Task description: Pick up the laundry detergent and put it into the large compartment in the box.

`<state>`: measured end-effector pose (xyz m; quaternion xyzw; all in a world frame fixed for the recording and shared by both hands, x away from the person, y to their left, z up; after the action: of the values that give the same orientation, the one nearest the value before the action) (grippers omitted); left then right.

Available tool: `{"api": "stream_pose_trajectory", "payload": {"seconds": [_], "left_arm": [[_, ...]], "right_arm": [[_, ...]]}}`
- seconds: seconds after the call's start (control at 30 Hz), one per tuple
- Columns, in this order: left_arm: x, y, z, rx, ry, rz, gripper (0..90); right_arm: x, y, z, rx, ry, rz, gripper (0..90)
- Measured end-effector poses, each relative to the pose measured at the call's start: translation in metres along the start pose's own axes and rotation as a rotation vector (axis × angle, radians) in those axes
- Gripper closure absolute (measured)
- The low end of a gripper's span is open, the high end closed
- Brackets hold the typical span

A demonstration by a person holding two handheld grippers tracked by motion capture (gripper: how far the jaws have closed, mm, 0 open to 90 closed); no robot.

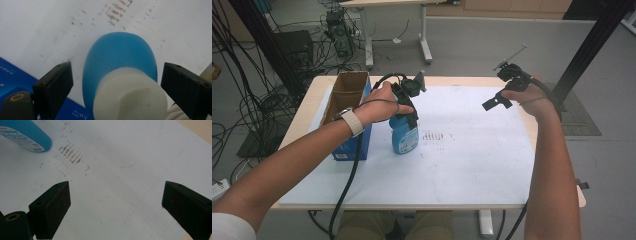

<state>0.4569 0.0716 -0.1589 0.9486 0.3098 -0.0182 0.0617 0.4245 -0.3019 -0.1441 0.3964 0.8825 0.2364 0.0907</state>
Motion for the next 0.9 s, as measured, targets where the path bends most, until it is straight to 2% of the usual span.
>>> {"api": "stream_pose_trajectory", "payload": {"seconds": [0.1,0.43,0.9], "left_arm": [[-0.003,0.0,0.003,0.003,0.02,-0.001,12.1],[-0.004,0.003,0.012,0.01,0.011,-0.011,15.6],[-0.005,0.003,0.015,0.005,0.027,-0.028,25.1]], "right_arm": [[0.0,-0.001,0.001,-0.003,0.002,0.0,8.1],[0.0,-0.004,0.002,-0.004,0.004,0.001,8.1],[-0.001,-0.006,0.003,-0.011,0.005,0.002,8.1]]}}
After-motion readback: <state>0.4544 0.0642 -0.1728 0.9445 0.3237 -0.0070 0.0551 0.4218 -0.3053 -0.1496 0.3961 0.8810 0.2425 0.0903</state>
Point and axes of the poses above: each handheld gripper's, and its own axes: z roughly forward along the jaws, y roughly out of its top, x roughly to its left, the point moved 2 cm from there along z, roughly forward along the jaws, and after that the axes turned 2 degrees about -y, right-handed, at the moved point
